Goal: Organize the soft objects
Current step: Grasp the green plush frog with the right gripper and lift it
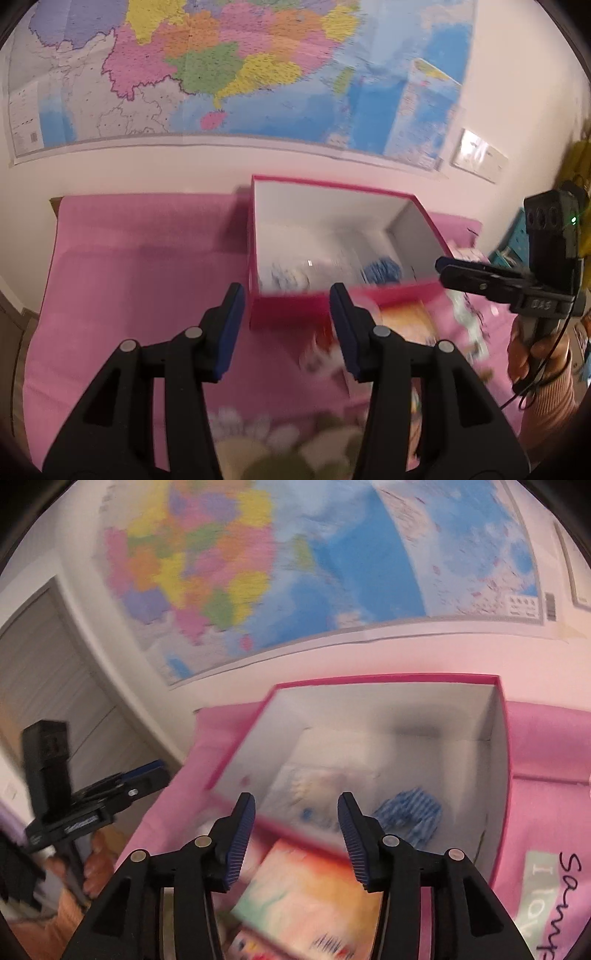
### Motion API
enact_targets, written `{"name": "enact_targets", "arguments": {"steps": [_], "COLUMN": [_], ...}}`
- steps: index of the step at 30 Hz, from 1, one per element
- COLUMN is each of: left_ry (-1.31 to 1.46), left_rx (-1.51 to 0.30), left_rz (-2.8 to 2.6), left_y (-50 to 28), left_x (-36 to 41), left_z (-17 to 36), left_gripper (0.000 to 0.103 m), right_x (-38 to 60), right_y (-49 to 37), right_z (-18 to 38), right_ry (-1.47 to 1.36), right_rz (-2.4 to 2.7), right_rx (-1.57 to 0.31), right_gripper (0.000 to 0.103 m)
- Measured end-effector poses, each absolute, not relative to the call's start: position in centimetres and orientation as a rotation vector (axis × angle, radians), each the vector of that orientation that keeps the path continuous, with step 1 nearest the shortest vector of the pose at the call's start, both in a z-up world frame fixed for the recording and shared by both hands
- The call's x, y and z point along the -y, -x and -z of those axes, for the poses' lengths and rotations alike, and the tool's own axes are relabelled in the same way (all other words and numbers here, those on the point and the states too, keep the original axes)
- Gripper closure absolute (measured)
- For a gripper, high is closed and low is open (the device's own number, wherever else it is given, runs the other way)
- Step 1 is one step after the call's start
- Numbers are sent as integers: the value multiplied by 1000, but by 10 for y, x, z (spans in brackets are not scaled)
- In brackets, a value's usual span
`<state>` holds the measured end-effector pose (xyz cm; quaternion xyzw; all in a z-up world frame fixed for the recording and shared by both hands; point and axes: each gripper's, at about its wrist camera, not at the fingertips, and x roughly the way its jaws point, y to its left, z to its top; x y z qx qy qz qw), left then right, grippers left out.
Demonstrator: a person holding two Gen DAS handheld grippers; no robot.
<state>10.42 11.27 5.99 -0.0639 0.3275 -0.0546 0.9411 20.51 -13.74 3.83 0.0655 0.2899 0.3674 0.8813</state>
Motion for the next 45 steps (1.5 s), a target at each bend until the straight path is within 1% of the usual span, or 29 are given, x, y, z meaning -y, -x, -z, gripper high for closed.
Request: {"name": "enact_targets", "arguments": {"steps": [2,6,11,15,18,26,28,29,31,33,34,38,45], "left_ry": [131,118,107,153,196,225,221,229,240,245,247,255,245], "left_rx": [-681,-714,-766,-787,-795,-866,-882,-894,-907,-919,-921,-912,-837], "left_rz": [137,150,137,141,146,193,192,200,211,228,234,226,222], "left_y": [-88,-62,-37,-20,-11,-3,-4,-6,-8,-11,-12,-16,-7], "left_x": [-113,-112,-114,-124,-132,-132,-131,-131,-131,-128,-128,-125,-123], "left_z": [-54,-37,-13,-1,6,29,34,37,42,46,46,46,22], "left_gripper": [47,47,47,47,40,40,40,40,40,40,40,40,40], "right_x": [136,126,101,78,63,36,32,30,30,30,31,30,37], "right_y": [-179,-138,-106,-98,-99,-105,-108,-109,-109,-108,-107,-107,-99], "right_z": [-39,-33,-12,11,25,41,42,43,44,44,43,41,31], "right_ry": [-100,-42,37,71,76,93,95,98,89,99,101,91,66], "right_rz": [-820,-904,-971,-1001,-1003,-979,-963,-956,-959,-950,-948,-958,-980], "right_rx": [-585,-573,-610,-660,-696,-707,-699,-699,-698,-679,-670,-669,-637], "right_gripper": [51,48,45,45,45,46,50,59,62,72,74,78,79]}}
